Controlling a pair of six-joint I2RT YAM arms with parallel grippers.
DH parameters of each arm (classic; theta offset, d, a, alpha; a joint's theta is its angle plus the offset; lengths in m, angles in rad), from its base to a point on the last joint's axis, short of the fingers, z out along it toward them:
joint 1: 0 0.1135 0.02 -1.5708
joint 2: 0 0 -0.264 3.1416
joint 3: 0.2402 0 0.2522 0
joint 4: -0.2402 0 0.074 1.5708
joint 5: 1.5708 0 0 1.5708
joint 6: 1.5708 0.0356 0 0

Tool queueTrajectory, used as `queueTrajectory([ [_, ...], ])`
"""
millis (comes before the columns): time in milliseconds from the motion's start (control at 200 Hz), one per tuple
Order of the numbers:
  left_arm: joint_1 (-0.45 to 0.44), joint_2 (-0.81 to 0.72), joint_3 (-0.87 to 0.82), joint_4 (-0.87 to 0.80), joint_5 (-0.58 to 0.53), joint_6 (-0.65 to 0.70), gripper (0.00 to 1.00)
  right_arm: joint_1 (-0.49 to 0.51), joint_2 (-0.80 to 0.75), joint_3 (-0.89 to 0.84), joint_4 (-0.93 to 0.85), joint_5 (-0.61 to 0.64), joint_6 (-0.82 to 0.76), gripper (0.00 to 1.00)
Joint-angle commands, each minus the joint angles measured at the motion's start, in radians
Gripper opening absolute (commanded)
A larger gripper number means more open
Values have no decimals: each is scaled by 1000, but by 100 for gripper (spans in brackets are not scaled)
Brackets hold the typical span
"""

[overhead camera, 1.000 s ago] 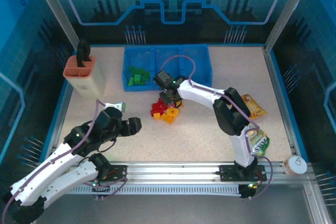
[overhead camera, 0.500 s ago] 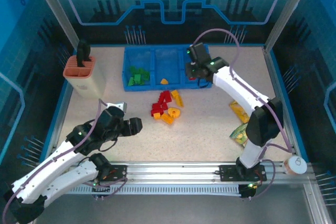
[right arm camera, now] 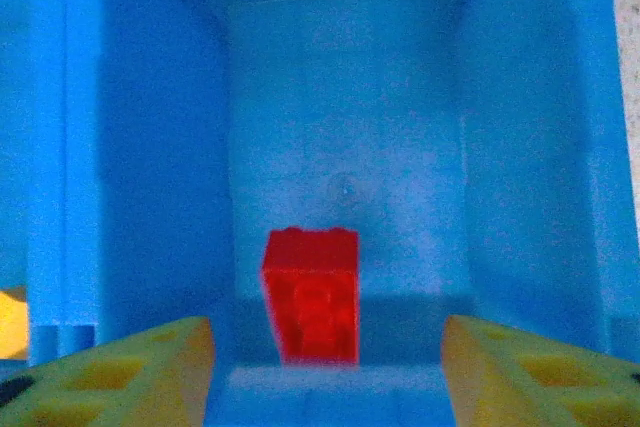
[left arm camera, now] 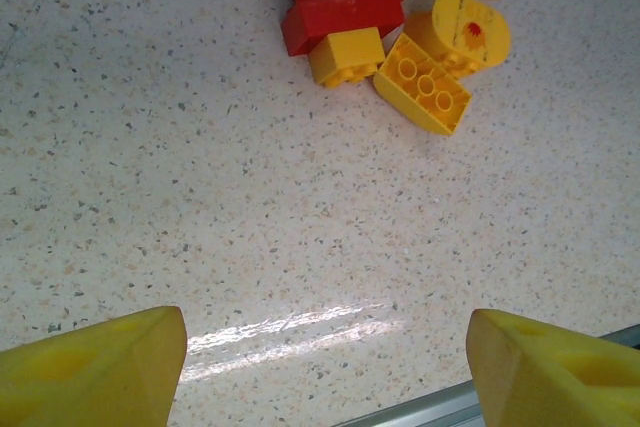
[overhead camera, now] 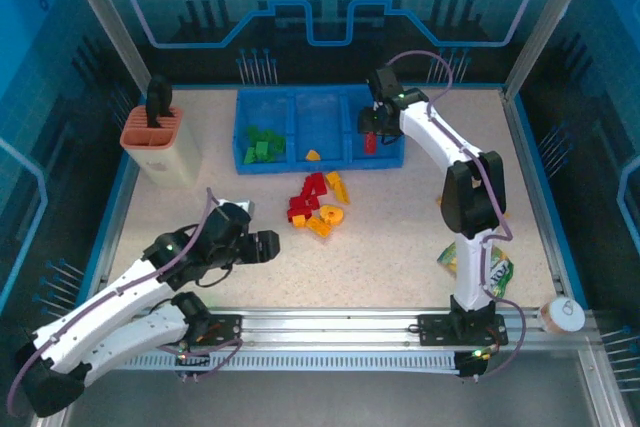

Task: Sort the legos into containers by color
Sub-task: Place the lego in the container, then pick up the lego from the center of the table.

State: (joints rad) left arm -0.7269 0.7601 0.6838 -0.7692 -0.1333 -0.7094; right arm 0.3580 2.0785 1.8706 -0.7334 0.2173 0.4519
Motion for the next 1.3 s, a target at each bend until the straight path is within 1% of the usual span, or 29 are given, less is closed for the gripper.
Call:
queueTrajectory([
  [0, -8, 29, -7, 39, 18, -19, 74, 8, -96, -55, 45, -38, -2, 82],
  [55, -7, 63, -4, 58, 22, -19, 73, 16, -159, -119, 87, -41, -2, 84],
  [180, -6, 170, 13, 125, 57, -14, 71, 36, -313, -268, 164, -64, 6, 84],
  [325, 8, 337, 69, 184, 72, 22, 71, 60, -494, -457, 241, -98, 9, 82],
  [415, 31, 447, 119, 205, 94, 48, 71, 70, -584, -565, 266, -104, 11, 82],
  [590, 52, 628, 206, 235, 91, 81, 70, 73, -737, -755, 300, -92, 22, 81],
  [650, 60, 683, 230, 238, 85, 83, 67, 73, -785, -814, 309, -85, 26, 81],
  [730, 68, 753, 259, 235, 69, 75, 59, 73, -838, -882, 322, -83, 38, 81],
  [810, 75, 814, 284, 246, 69, 73, 57, 73, -882, -945, 334, -92, 55, 80],
  [865, 77, 851, 305, 246, 63, 74, 56, 73, -916, -985, 346, -95, 76, 80],
  [960, 83, 898, 331, 251, 62, 73, 54, 74, -971, -1101, 389, -107, 113, 80],
  [1096, 101, 939, 362, 243, 48, 84, 52, 75, -1033, -1190, 404, -101, 154, 80],
  [1206, 117, 962, 373, 238, 39, 96, 47, 75, -1081, -1238, 407, -103, 181, 79],
  [1296, 127, 980, 372, 239, 34, 105, 41, 77, -1119, -1270, 405, -101, 198, 79],
])
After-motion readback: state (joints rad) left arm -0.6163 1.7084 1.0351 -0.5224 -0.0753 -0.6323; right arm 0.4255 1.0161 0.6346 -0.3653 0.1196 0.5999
